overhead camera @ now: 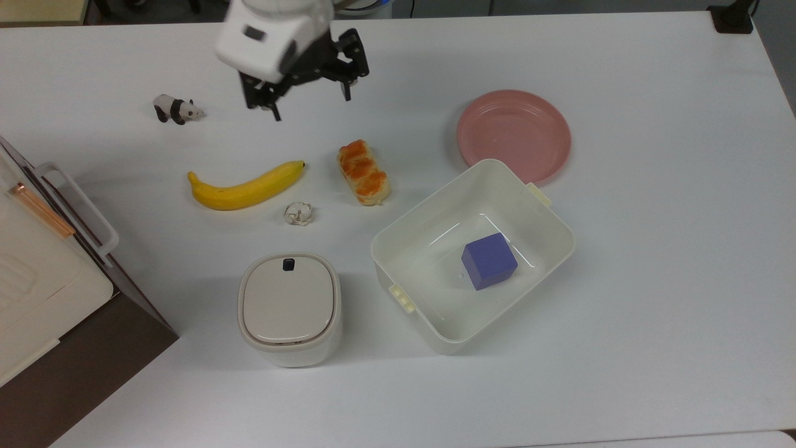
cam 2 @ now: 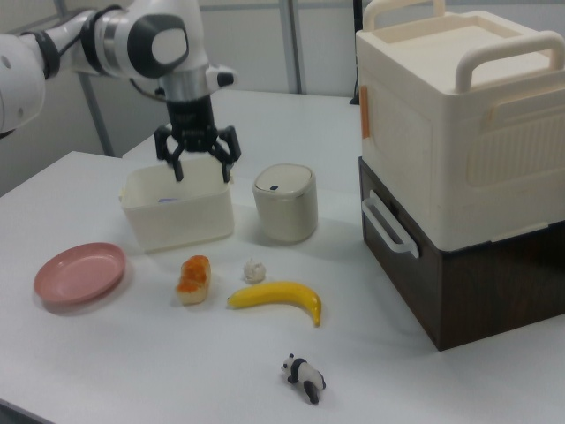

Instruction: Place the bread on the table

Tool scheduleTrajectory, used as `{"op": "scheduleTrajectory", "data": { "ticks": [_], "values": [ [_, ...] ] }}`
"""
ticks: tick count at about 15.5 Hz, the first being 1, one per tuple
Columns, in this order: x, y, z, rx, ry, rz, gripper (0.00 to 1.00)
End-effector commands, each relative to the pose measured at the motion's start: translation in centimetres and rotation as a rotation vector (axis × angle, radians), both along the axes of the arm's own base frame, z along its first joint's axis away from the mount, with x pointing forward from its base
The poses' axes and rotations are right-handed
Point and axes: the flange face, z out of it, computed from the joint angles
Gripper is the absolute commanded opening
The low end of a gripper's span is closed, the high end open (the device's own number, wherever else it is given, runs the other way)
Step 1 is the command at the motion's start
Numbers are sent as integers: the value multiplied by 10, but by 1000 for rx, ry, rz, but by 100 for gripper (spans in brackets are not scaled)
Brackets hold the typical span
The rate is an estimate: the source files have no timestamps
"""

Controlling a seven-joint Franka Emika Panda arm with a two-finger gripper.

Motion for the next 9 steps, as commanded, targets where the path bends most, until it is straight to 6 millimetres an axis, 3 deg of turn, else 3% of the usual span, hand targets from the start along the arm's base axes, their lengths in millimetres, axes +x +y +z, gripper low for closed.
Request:
{"op": "scheduleTrajectory", "data": {
  "ticks": [1,2,6,9],
  "values": [
    [5,-16,28,21,-19,-158,100],
    [6,-18,34,24,-32,-181,100],
    [22,-20,27,20,-44,-313,100],
    [18,-18,31,14,-39,-361,100]
  ]
}}
